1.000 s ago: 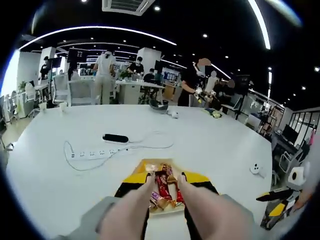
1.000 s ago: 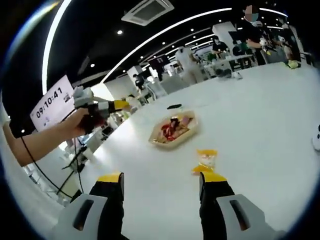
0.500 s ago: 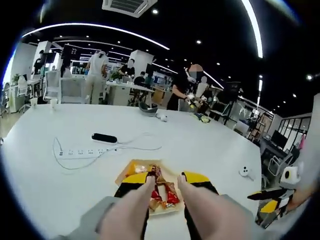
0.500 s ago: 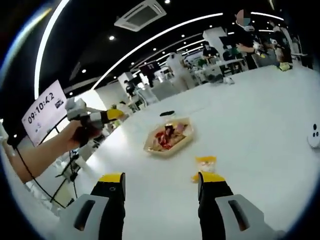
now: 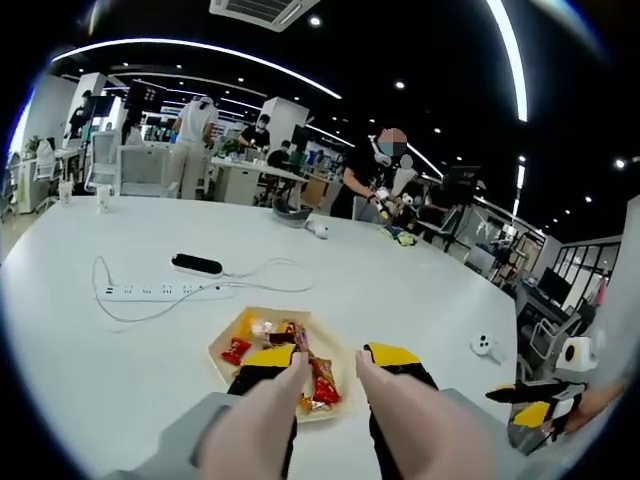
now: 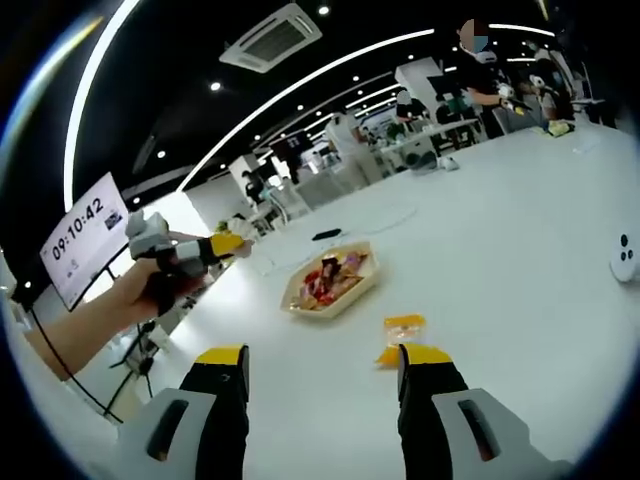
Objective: Place the target food into the container with the food tongs after gripping and lifting it, then release it inside without dropping or visibly crushing the food.
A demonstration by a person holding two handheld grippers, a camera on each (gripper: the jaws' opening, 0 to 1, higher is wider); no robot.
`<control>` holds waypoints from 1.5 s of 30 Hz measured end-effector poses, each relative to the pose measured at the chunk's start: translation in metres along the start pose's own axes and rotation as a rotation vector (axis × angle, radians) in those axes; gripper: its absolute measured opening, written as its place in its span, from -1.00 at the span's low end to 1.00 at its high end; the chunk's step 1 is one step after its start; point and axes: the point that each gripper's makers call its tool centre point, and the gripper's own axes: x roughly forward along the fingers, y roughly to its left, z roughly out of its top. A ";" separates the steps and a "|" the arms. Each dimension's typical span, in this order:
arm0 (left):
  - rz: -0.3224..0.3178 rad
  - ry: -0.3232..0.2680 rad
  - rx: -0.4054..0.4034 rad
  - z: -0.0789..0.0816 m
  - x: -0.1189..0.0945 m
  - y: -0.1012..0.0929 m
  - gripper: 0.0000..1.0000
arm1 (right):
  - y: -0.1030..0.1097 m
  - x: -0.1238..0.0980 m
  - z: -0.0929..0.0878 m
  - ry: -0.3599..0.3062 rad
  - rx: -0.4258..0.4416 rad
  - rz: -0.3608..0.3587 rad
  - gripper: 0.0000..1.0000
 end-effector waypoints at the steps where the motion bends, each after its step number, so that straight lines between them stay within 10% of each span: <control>1: 0.002 0.001 -0.012 -0.001 -0.003 -0.002 -0.52 | 0.000 0.000 0.000 0.001 0.003 -0.001 0.22; 23: 0.015 -0.012 -0.067 -0.028 -0.049 -0.014 -0.51 | 0.034 0.013 -0.038 0.071 -0.002 0.075 0.24; 30: 0.014 -0.015 -0.047 -0.037 -0.042 -0.022 -0.51 | 0.023 0.013 -0.018 0.057 -0.019 0.067 0.24; 45: -0.060 0.001 -0.038 -0.040 -0.023 -0.061 -0.51 | 0.023 -0.011 -0.032 0.077 -0.040 0.059 0.25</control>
